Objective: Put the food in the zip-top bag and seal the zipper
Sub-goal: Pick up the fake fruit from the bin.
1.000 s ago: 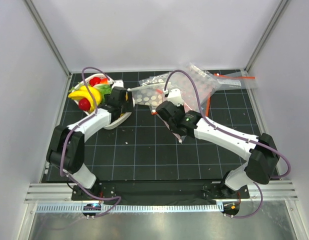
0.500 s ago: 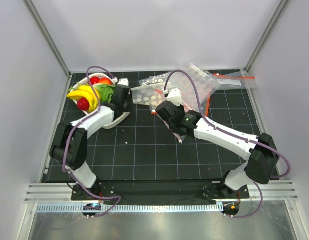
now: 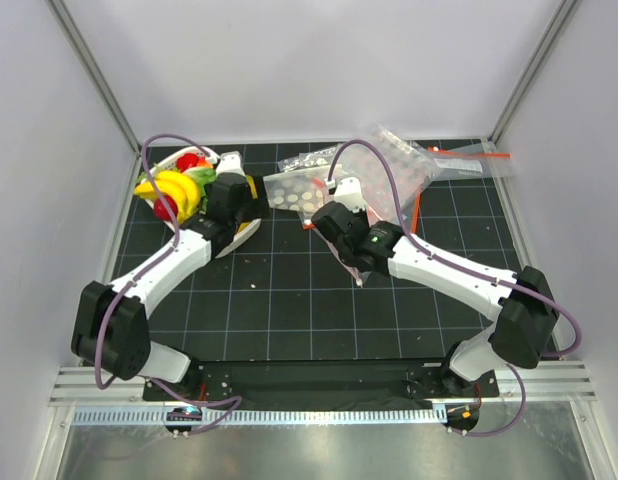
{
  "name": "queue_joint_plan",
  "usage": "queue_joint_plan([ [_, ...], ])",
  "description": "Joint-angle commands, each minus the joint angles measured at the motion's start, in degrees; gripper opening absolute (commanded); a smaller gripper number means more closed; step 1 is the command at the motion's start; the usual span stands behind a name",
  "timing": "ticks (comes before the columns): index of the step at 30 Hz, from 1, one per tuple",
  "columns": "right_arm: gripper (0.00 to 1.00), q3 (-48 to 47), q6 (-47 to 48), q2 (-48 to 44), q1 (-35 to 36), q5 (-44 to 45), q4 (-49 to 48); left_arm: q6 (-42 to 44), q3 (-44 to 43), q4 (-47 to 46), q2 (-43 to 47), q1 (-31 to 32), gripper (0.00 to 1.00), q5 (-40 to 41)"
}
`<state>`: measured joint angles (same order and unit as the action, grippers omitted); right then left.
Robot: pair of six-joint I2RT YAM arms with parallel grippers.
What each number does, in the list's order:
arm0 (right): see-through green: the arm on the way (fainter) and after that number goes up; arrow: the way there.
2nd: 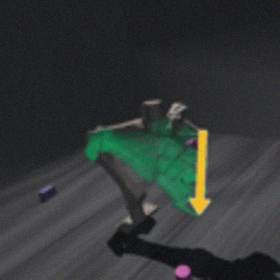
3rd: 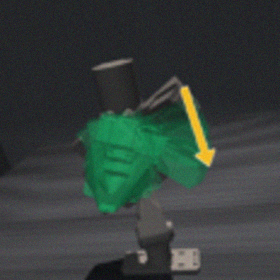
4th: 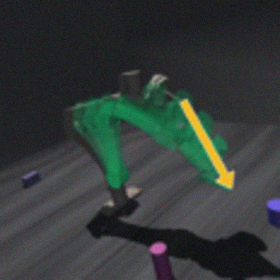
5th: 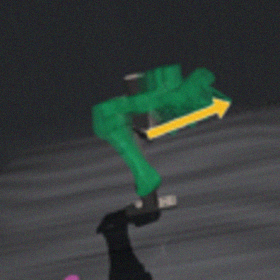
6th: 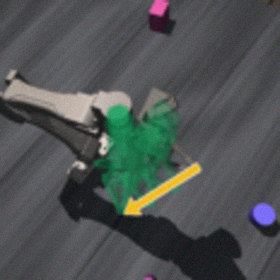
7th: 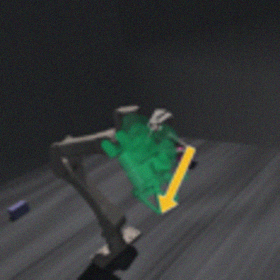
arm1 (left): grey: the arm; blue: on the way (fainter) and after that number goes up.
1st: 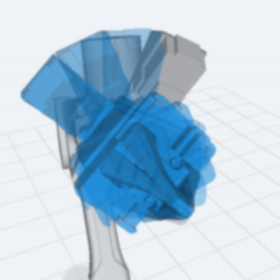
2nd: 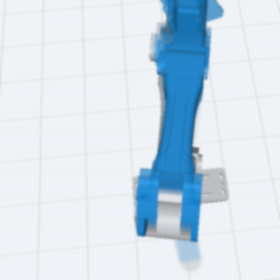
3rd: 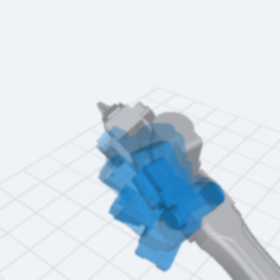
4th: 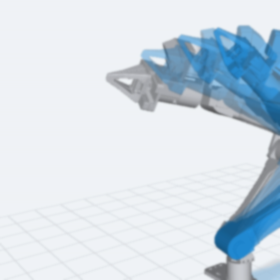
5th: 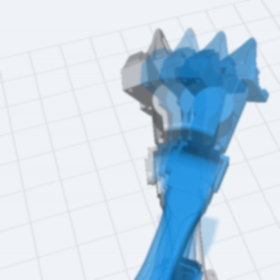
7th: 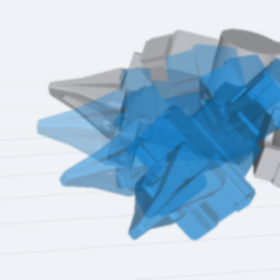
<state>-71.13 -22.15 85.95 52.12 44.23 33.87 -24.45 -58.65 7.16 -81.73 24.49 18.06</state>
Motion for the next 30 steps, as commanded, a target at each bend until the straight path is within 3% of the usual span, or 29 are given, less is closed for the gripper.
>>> queue_joint_plan([
  [1, 0.07, -0.32, 0.44, -2.02, -0.09, 0.07, -2.23, -1.04, 1.52, -4.15, 0.35, 0.12, 0.93, 3.90],
  [4, 0.07, -0.41, 0.53, -2.10, -0.09, -0.19, -2.23, -0.95, 1.00, -5.31, -2.28, 0.03, 1.00, 5.66],
  [14, 0.08, -0.15, 0.44, -2.02, -0.09, -0.19, -2.67, -0.08, -4.53, -10.50, -13.62, -2.16, 0.95, 10.50],
  [18, 0.08, 0.03, 0.44, -2.02, -0.09, -0.54, -2.75, -0.16, -4.99, -14.62, -15.04, -3.75, 0.81, 6.11],
  [21, 0.08, 0.12, 0.35, -2.10, 0.00, -0.55, -2.75, 1.59, -2.61, -19.36, -13.46, -3.75, 0.57, 1.54],
  [30, 0.08, 0.29, 0.36, -2.54, -0.09, -0.98, -2.93, 0.98, 2.05, -20.61, -6.96, -2.35, 0.38, 1.27],
])
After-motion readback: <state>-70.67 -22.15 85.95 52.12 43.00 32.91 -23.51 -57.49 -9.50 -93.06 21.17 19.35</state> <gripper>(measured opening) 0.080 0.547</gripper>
